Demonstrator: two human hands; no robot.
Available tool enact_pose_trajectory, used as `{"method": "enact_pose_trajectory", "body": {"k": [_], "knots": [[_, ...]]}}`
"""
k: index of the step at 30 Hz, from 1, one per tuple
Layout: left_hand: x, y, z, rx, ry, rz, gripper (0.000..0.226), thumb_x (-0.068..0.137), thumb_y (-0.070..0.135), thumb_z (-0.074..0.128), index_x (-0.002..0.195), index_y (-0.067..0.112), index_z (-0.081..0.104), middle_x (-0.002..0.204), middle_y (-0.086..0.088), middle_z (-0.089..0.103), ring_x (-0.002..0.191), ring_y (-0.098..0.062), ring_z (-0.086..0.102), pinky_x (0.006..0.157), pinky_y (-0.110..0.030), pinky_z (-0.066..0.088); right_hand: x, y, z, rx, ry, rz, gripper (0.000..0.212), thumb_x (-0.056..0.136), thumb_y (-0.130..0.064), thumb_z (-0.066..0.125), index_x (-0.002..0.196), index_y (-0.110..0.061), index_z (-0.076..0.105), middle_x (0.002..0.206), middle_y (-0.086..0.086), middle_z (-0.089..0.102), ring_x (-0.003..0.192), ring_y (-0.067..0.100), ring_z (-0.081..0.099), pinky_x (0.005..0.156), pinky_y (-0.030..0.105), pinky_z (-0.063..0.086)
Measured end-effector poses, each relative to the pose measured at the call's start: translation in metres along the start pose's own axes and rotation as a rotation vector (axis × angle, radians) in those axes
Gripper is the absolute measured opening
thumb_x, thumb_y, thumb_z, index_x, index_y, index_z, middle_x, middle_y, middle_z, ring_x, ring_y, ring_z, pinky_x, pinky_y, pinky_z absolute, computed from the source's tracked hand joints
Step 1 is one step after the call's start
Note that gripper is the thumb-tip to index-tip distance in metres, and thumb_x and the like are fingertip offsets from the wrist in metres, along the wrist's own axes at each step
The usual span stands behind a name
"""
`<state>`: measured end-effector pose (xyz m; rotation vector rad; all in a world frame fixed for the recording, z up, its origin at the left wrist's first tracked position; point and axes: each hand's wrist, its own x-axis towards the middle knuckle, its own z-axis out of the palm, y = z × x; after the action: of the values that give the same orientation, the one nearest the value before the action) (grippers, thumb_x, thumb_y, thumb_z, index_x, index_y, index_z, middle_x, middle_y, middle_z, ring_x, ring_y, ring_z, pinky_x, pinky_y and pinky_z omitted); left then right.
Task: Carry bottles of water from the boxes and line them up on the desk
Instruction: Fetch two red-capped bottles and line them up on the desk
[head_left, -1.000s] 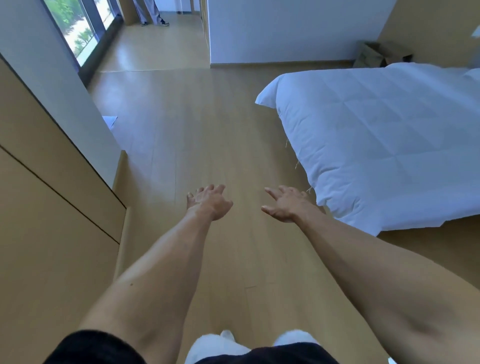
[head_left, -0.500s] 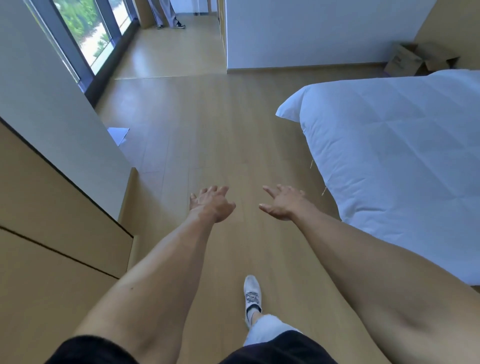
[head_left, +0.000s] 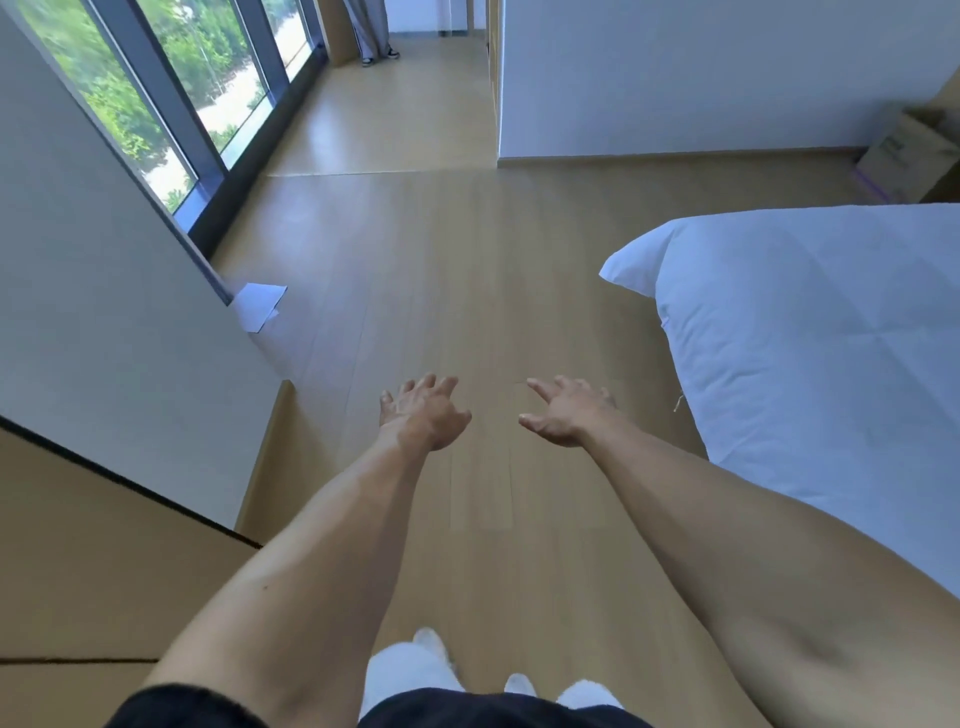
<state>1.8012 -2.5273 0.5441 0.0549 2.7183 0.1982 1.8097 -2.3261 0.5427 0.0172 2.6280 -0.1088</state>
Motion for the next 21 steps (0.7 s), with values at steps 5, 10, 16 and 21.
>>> {"method": "enact_pose_trajectory", "body": {"k": [5, 10, 16, 21], "knots": [[0.09, -0.002, -0.028, 0.007, 0.003, 0.045, 0.062, 0.1, 0.05, 0.042, 0.157, 0.031, 0.026, 0.162, 0.0, 0.028, 0.149, -0.027, 0.025, 0.12, -0.056, 0.018, 0.08, -0.002, -0.032, 0.004, 0.02, 0.046, 0.071, 0.094, -0.068, 0.036, 0.156, -0.043, 0.012, 0.166, 0.001, 0.013, 0.151, 0.024, 0.017, 0.119, 0.05, 0.018], [0.201, -0.008, -0.064, 0.004, 0.006, 0.119, 0.063, 0.098, 0.052, 0.041, 0.157, 0.033, 0.025, 0.163, 0.001, 0.026, 0.149, -0.026, 0.023, 0.12, -0.055, 0.017, 0.171, -0.006, -0.075, 0.029, 0.028, 0.116, 0.071, 0.094, -0.067, 0.037, 0.156, -0.044, 0.011, 0.166, 0.001, 0.012, 0.151, 0.024, 0.015, 0.12, 0.051, 0.014], [0.32, -0.009, -0.126, 0.027, 0.002, 0.207, 0.063, 0.098, 0.052, 0.039, 0.157, 0.035, 0.024, 0.164, 0.003, 0.024, 0.15, -0.026, 0.022, 0.12, -0.055, 0.017, 0.264, -0.018, -0.145, 0.061, 0.046, 0.207, 0.07, 0.094, -0.066, 0.036, 0.155, -0.044, 0.01, 0.166, 0.0, 0.012, 0.152, 0.025, 0.013, 0.121, 0.051, 0.012], [0.398, 0.007, -0.164, 0.062, -0.018, 0.278, 0.064, 0.098, 0.052, 0.039, 0.157, 0.034, 0.022, 0.164, 0.002, 0.023, 0.15, -0.027, 0.022, 0.12, -0.054, 0.017, 0.321, -0.015, -0.188, 0.111, 0.057, 0.249, 0.07, 0.095, -0.064, 0.037, 0.156, -0.042, 0.01, 0.166, 0.001, 0.011, 0.152, 0.024, 0.01, 0.122, 0.05, 0.01]]}}
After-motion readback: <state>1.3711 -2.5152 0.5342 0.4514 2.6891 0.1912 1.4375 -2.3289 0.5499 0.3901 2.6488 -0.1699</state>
